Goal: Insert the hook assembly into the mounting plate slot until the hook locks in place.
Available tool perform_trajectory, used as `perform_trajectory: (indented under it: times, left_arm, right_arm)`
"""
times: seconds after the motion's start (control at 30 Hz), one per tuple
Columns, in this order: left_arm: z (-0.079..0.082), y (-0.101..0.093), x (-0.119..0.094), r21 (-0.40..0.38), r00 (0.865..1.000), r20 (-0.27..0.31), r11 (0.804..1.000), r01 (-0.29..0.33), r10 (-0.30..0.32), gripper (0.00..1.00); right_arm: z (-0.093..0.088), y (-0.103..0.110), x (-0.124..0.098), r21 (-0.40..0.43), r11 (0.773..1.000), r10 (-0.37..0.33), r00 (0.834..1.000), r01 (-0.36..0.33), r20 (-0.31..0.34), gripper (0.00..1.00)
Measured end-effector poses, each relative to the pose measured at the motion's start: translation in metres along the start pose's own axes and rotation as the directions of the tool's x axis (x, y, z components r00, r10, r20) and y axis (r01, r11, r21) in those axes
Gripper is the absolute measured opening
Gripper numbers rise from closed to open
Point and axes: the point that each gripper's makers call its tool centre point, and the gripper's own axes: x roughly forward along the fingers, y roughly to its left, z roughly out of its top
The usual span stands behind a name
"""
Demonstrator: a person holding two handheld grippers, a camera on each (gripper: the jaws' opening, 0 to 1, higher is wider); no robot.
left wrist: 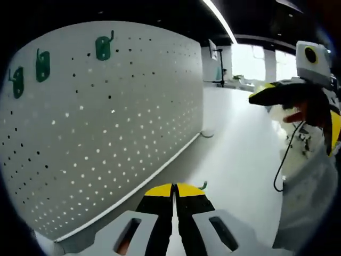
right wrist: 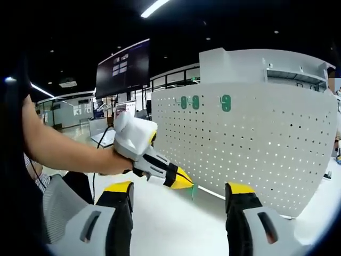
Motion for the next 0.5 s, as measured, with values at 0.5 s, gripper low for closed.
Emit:
perform_trajectory:
  times: [0.5]
  left_arm:
    - [0.040, -0.029, -0.037, -0.110, 0.997, 0.068, 0.994, 0.030, -0.022, 0.01]
  right_arm:
    - [0.007, 0.001, 0.002, -0.030, 0.999, -0.018, 1.000, 0.019, 0.018, 0.43]
